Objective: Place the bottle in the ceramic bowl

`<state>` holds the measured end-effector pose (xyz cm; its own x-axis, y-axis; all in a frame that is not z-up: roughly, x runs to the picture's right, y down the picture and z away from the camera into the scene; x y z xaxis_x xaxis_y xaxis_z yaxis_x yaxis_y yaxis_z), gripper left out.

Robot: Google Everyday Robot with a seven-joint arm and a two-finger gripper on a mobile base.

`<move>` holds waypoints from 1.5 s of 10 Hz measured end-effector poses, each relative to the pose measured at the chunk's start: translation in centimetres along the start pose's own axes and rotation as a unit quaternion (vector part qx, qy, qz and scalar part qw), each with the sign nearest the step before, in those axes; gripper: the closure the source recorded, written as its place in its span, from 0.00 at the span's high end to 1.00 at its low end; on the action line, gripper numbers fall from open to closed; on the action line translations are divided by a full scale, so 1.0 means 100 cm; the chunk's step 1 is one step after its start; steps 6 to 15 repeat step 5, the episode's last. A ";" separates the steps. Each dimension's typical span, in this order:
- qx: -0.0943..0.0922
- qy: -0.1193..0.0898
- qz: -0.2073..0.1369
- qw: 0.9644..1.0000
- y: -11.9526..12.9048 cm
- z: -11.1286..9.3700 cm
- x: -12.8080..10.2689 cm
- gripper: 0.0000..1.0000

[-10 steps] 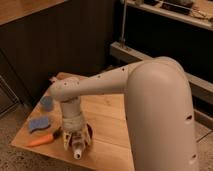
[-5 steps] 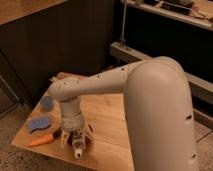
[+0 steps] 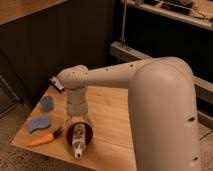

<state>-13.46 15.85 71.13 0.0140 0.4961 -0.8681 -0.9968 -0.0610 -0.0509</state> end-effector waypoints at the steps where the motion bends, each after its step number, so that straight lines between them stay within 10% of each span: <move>1: -0.011 -0.020 0.018 1.000 -0.004 -0.005 -0.027 0.80; 15: -0.018 -0.035 0.031 0.999 -0.006 -0.009 -0.048 0.80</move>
